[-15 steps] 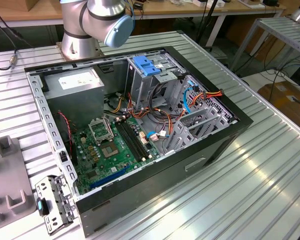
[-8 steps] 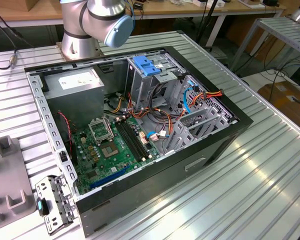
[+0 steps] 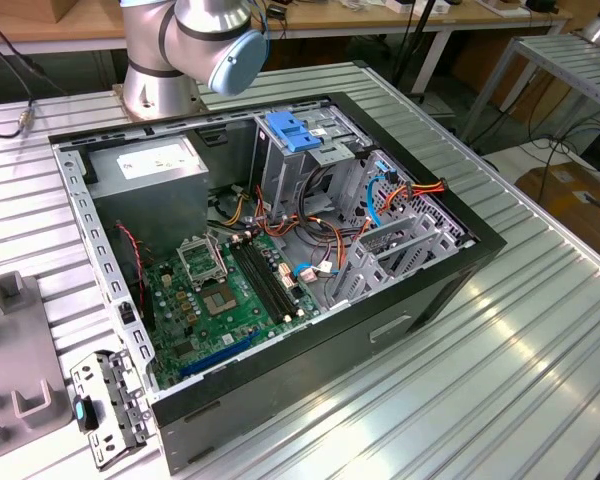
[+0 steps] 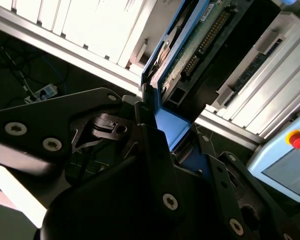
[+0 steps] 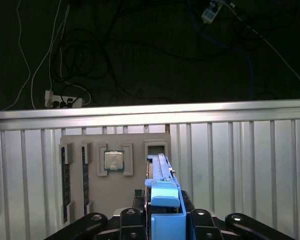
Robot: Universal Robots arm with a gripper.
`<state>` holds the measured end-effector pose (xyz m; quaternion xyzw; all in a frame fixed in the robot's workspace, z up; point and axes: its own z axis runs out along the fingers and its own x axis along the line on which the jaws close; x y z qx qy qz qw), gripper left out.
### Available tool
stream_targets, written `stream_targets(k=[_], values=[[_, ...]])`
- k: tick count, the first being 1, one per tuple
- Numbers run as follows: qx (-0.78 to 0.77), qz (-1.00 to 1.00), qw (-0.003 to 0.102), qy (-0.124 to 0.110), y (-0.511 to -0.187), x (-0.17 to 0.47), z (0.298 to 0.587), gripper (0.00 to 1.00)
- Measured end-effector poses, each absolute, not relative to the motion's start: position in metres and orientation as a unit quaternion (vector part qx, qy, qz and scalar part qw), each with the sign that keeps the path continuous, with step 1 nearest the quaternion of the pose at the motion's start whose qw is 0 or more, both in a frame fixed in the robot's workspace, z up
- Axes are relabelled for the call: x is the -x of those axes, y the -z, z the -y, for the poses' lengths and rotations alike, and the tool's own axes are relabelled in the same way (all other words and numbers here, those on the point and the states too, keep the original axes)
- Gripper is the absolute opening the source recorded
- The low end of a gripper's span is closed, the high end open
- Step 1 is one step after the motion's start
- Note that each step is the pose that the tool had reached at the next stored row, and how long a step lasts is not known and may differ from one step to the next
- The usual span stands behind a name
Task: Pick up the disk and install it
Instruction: 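Pick up the disk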
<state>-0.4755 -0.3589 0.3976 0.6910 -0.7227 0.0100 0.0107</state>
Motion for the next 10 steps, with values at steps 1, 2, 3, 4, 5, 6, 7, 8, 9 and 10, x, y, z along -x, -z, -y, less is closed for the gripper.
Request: stream_targets(k=[1, 2, 3, 4, 5, 6, 7, 8, 9, 10], values=[[-0.691, 0.723, 0.011, -0.01, -0.3984, 0.4755, 0.3589, 0.37], [-0.691, 0.723, 0.011, -0.01, -0.3998, 0.4755, 0.3589, 0.37], [-0.691, 0.723, 0.011, -0.01, -0.3999, 0.4755, 0.3589, 0.37], [-0.691, 0.723, 0.011, -0.01, -0.4, 0.4755, 0.3589, 0.37], [-0.691, 0.723, 0.011, -0.01, -0.4002, 0.4755, 0.3589, 0.37], [-0.691, 0.723, 0.011, -0.01, -0.4001, 0.4755, 0.3589, 0.37], [-0.691, 0.723, 0.011, -0.01, -0.4002, 0.4755, 0.3589, 0.37], [-0.691, 0.723, 0.011, -0.01, -0.4004, 0.4755, 0.3589, 0.37], [-0.691, 0.723, 0.011, -0.01, -0.4005, 0.4755, 0.3589, 0.37], [-0.691, 0.723, 0.011, -0.01, -0.4005, 0.4755, 0.3589, 0.37]])
